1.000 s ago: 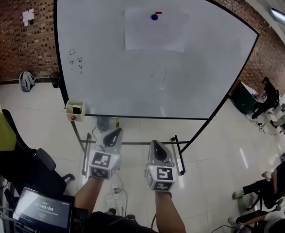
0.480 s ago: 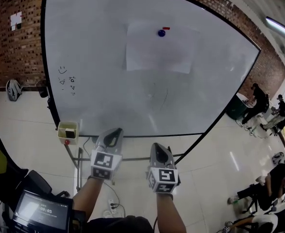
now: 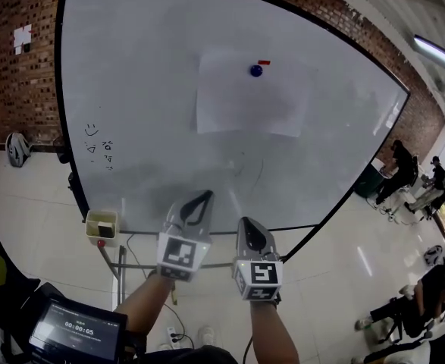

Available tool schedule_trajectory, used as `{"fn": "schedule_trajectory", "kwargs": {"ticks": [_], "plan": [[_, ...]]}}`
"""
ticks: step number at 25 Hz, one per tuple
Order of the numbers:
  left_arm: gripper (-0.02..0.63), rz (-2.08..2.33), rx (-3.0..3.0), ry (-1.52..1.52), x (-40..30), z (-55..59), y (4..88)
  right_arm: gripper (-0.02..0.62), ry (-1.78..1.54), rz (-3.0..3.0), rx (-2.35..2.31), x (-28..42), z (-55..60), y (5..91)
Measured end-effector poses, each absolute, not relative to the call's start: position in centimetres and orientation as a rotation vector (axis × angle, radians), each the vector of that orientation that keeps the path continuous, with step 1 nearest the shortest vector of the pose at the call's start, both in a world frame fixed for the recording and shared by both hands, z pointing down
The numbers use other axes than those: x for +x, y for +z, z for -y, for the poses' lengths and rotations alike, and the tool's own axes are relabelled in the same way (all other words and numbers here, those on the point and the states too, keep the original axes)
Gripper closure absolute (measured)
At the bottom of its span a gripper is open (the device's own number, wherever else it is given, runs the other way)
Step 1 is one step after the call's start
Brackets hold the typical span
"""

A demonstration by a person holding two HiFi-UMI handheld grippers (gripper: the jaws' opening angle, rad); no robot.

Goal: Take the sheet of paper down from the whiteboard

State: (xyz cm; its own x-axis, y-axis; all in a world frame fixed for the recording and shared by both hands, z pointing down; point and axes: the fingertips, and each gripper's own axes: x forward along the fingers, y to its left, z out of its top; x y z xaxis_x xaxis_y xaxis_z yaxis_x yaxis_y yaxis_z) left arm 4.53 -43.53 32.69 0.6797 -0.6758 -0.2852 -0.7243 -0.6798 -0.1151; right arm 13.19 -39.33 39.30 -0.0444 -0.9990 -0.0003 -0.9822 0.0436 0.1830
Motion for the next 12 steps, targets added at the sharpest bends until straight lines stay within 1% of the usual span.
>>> {"fn": "schedule_trajectory", "kwargs": {"ticks": [6, 12], "plan": [[0.601, -1.163, -2.55, 0.429, 6.0, 45.5, 26.2, 0.581, -0.351, 2.238, 2.037, 15.7, 42.6, 33.9], [0.552, -1.193, -2.44, 0.371, 9.5, 48.7, 20.6, 0.581, -0.27, 2.388, 2.049, 20.7, 46.0, 29.8]]}}
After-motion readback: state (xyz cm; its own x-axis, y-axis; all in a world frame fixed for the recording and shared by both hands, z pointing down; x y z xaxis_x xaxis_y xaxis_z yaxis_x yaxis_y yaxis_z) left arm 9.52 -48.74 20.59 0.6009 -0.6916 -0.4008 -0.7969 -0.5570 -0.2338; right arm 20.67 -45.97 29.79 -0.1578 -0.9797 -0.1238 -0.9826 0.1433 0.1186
